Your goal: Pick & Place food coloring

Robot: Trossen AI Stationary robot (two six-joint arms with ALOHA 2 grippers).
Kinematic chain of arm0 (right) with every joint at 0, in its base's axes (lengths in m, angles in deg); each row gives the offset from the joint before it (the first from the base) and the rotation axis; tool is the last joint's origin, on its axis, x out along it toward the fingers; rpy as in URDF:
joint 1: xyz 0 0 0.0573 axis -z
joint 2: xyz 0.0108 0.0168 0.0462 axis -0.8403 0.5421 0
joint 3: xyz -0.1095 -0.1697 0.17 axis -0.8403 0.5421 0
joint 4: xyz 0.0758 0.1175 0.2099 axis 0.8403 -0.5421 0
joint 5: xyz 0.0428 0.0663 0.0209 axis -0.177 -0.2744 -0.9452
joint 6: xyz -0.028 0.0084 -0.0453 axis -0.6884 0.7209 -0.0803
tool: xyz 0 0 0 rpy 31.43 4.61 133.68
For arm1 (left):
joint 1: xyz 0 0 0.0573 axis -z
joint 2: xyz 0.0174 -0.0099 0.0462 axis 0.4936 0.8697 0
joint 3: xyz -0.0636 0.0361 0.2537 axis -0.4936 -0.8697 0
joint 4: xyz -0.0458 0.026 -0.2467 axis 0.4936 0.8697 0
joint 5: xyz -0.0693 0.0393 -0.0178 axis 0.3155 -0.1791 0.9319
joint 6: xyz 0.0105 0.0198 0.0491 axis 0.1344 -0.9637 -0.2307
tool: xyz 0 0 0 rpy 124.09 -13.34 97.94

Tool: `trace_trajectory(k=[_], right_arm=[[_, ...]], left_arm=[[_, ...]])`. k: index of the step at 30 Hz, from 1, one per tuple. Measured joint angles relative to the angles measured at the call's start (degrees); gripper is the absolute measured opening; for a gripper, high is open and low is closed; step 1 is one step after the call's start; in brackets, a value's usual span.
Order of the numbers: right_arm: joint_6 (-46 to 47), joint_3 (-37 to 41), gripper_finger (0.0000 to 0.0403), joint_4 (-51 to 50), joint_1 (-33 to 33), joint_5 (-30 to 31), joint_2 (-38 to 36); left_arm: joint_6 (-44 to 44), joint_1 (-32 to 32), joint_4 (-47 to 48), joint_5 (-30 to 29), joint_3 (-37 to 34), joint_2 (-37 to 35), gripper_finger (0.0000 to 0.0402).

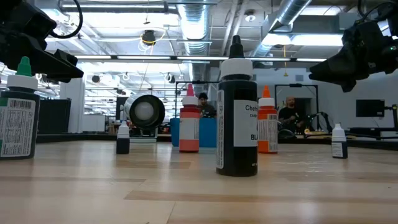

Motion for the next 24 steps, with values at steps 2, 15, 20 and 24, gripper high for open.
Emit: trace_trajectory(k=[2, 15, 20, 24], right_arm=[[0.0, 0.0, 0.0119, 0.0, 0.0, 0.0, 0.0], [0.0, 0.0, 0.0119, 0.0, 0.0, 0.0, 0.0], [0.0, 0.0, 0.0119, 0.0, 0.0, 0.0, 0.0], [0.0, 0.0, 0.0119, 0.0, 0.0, 0.0, 0.0]], left_arm=[[0.0, 0.0, 0.0, 0.0, 0.0, 0.0, 0.0153], [-7.0, 0.0, 0.0, -1.2, 0.0, 0.0, 0.0153], [-13.7, 0.0, -0.1, -1.4, 0.0, 0.0, 0.0153], [-12.8, 0.0, -0.1, -1.4, 0.0, 0.0, 0.0153]])
